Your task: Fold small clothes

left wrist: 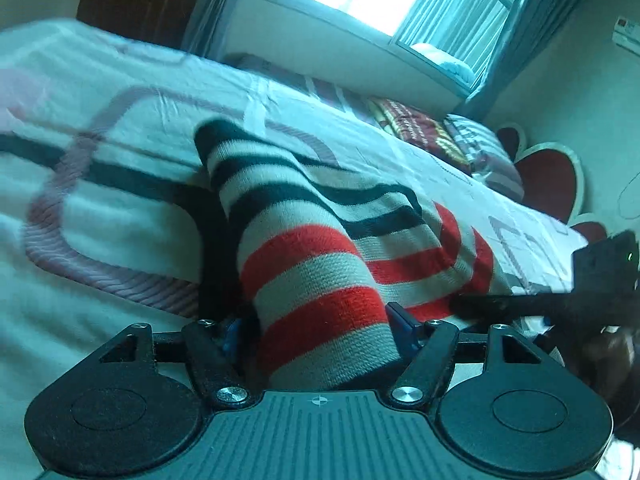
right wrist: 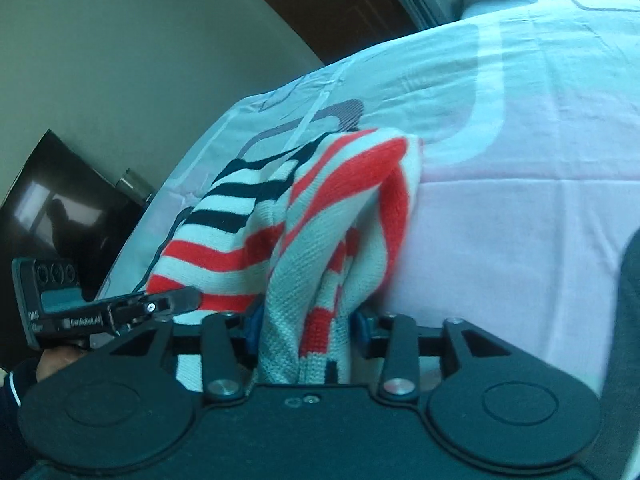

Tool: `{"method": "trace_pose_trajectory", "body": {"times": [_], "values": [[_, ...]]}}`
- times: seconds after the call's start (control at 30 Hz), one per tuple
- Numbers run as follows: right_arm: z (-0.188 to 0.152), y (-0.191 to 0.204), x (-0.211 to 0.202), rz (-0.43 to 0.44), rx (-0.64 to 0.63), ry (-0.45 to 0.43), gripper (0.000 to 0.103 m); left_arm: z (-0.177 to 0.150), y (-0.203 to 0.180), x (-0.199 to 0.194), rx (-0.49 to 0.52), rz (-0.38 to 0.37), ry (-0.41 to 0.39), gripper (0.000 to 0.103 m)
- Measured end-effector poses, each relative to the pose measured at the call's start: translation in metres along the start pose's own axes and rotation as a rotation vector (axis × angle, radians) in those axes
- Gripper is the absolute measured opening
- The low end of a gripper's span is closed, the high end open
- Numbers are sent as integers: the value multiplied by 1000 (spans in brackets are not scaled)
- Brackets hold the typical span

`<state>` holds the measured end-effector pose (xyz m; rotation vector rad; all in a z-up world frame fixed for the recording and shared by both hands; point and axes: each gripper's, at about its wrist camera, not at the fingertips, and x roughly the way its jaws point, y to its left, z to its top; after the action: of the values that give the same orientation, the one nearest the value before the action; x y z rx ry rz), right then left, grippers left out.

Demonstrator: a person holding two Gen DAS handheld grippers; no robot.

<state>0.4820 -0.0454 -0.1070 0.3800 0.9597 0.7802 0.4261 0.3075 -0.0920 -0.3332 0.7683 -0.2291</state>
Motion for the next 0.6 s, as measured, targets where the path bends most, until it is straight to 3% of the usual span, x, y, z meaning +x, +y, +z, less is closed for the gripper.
{"method": "trace_pose_trajectory", "body": {"times": [0.03,0.07,0.17,0.27,0.33,0.47,0.6], "values": [[0,2,-6,-27,-16,-22,57,3,-2,-8,11,23,-19,70],[-3,3,-13,-49,-33,-52,59,5,-1,-16,10,35,-45,70],[14,-7,-18,-18,37,-88,59,13,7,-17,-30,52,-54,70],[28,-9,-4,-77,48,-89,33,15,13,-3,-57,97,-11,71],[30,-15,10,-165,39,-52,38,11,15,5,-82,129,18,76],[26,-17,2,-176,63,-64,42,10,10,2,-102,149,5,78],[9,3,-38,-97,61,-53,52,-8,-8,-30,-35,141,-30,78]]}}
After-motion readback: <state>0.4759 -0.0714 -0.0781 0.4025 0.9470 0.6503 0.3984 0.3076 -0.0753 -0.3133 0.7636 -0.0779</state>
